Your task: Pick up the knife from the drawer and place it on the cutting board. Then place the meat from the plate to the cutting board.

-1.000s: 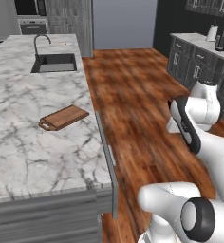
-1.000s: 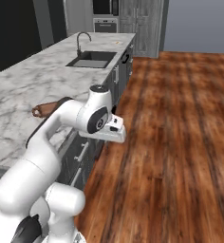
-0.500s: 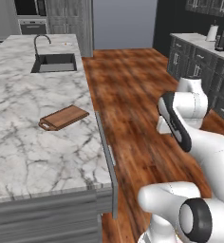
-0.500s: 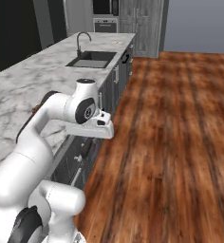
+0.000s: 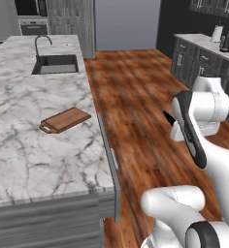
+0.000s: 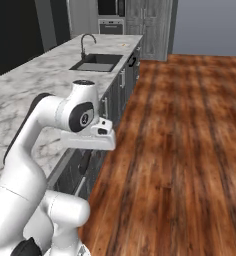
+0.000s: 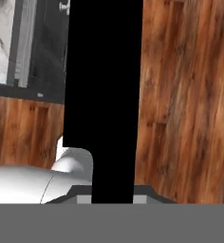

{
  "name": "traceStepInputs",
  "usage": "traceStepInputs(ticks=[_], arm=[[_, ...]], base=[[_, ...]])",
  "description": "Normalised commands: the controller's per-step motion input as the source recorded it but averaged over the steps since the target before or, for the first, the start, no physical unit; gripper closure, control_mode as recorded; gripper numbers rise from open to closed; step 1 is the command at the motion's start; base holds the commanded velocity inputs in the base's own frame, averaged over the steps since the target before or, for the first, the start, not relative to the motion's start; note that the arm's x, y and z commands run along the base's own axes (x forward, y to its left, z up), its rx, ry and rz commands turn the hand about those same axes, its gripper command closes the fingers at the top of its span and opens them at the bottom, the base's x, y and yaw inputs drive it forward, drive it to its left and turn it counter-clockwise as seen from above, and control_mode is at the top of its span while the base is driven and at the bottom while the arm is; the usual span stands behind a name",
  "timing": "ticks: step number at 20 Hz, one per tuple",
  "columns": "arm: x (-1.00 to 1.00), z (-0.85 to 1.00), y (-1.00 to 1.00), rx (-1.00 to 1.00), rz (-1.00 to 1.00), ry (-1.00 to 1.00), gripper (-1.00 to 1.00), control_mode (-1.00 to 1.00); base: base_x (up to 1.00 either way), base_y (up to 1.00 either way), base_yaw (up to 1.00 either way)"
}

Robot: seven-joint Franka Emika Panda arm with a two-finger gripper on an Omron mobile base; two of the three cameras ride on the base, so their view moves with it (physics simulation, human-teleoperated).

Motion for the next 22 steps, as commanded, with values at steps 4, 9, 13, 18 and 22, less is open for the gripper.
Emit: traceStepInputs(ticks=[4,9,13,18,22], arm=[[-0.43,0.05,0.11,0.00,0.04,0.00,1.00,-1.00],[0.00,0.00,0.00,0.00,0.00,0.00,1.00,1.00],[0.00,0.00,0.00,0.00,0.00,0.00,1.00,1.00],[0.00,0.00,0.00,0.00,0.00,0.00,1.00,1.00],[0.00,0.00,0.00,0.00,0.00,0.00,1.00,1.00]], base=[[0.00,0.00,0.00],[-0.02,-0.26,0.10],[0.00,-0.95,0.33],[0.03,-1.00,0.53],[0.19,-0.82,0.68]])
